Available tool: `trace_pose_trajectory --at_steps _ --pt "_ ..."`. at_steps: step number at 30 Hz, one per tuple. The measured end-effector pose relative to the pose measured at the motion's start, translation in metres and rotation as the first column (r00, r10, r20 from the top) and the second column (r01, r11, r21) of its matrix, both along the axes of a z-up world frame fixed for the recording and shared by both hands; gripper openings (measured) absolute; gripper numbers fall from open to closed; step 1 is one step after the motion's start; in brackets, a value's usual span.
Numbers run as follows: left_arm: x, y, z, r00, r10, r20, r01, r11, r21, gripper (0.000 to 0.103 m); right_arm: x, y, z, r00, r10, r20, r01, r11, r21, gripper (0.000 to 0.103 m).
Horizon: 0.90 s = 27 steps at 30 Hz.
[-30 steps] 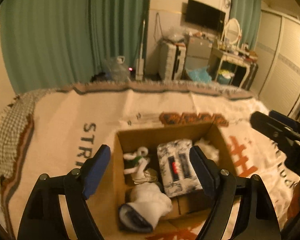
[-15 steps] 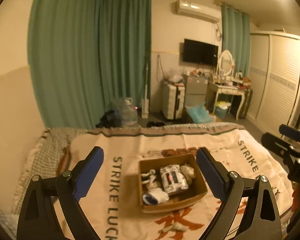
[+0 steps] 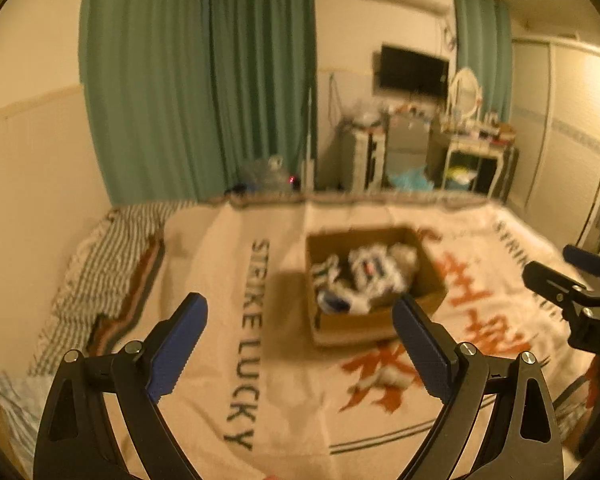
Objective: Organize soft objects
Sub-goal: 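Release both items into the box and withdraw both open tools, then grasp the white plush toy on the blanket with the right tool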
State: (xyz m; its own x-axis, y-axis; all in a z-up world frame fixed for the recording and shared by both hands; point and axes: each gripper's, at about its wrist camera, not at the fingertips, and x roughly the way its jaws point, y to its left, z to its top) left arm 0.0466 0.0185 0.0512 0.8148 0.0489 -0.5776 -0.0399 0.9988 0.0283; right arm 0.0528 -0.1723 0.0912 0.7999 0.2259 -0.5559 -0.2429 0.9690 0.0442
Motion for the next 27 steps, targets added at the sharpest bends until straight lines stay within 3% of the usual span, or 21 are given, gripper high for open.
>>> trace_pose_trajectory --at_steps 5,10,15,21,26,27 --pt "0.025 0.012 -0.070 0.992 0.021 -0.126 -0.027 0.999 -0.046 0.095 0.020 0.016 -0.072 0.995 0.024 -0.093 -0.030 0.998 -0.055 0.103" --pt "0.050 0.024 -0.129 0.973 0.036 -0.230 -0.059 0.994 -0.091 0.095 0.042 0.038 -0.145 0.984 0.019 -0.180 -0.049 0.985 -0.168 0.103" --pt "0.069 0.038 -0.168 0.957 0.039 -0.287 -0.075 0.991 -0.115 0.095 0.060 0.050 -0.205 0.961 0.050 -0.272 -0.083 0.990 -0.111 0.103" --pt "0.083 0.046 -0.192 0.948 0.059 -0.312 -0.102 0.987 -0.121 0.095 0.076 0.055 -0.251 0.936 0.058 -0.346 -0.088 0.994 -0.070 0.101" --pt "0.087 0.036 -0.202 0.945 0.030 -0.326 -0.062 0.994 -0.089 0.095 0.085 0.059 -0.270 0.919 0.062 -0.391 -0.094 0.993 -0.064 0.066" --pt "0.086 0.032 -0.205 0.943 0.021 -0.332 -0.049 0.996 -0.078 0.095 0.085 0.060 -0.273 0.918 0.067 -0.391 -0.101 0.993 -0.068 0.063"
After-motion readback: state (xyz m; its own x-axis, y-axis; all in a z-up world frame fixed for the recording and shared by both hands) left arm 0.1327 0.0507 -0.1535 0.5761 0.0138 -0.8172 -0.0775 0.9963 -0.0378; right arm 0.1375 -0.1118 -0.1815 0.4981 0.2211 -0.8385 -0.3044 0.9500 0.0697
